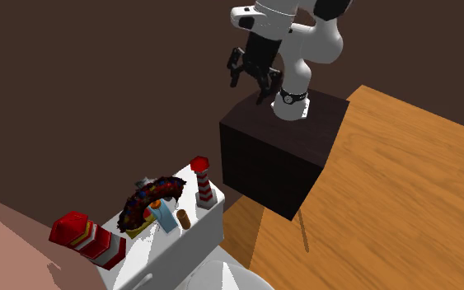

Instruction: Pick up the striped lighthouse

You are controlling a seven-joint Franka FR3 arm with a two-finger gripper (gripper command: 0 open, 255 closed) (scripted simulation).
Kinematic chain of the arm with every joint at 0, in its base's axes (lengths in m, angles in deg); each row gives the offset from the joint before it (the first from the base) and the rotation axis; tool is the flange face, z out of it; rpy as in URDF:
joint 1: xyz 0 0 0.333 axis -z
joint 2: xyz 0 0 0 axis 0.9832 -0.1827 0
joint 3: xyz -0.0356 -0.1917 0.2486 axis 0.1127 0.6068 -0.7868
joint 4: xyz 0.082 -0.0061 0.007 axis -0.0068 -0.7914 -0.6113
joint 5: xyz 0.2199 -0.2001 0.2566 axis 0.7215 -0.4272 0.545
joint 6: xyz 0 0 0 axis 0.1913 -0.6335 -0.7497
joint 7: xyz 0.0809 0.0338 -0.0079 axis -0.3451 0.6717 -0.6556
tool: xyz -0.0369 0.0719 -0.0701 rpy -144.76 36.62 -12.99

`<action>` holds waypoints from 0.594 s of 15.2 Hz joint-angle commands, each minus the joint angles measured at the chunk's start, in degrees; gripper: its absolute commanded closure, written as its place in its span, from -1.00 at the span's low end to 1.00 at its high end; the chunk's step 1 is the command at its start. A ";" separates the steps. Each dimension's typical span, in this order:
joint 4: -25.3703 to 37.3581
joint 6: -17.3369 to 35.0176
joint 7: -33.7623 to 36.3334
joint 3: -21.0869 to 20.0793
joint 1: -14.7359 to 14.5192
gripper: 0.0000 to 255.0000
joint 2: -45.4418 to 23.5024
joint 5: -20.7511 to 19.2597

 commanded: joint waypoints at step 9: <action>-2.75 25.72 10.92 -4.44 9.04 -1.00 -19.73 -15.77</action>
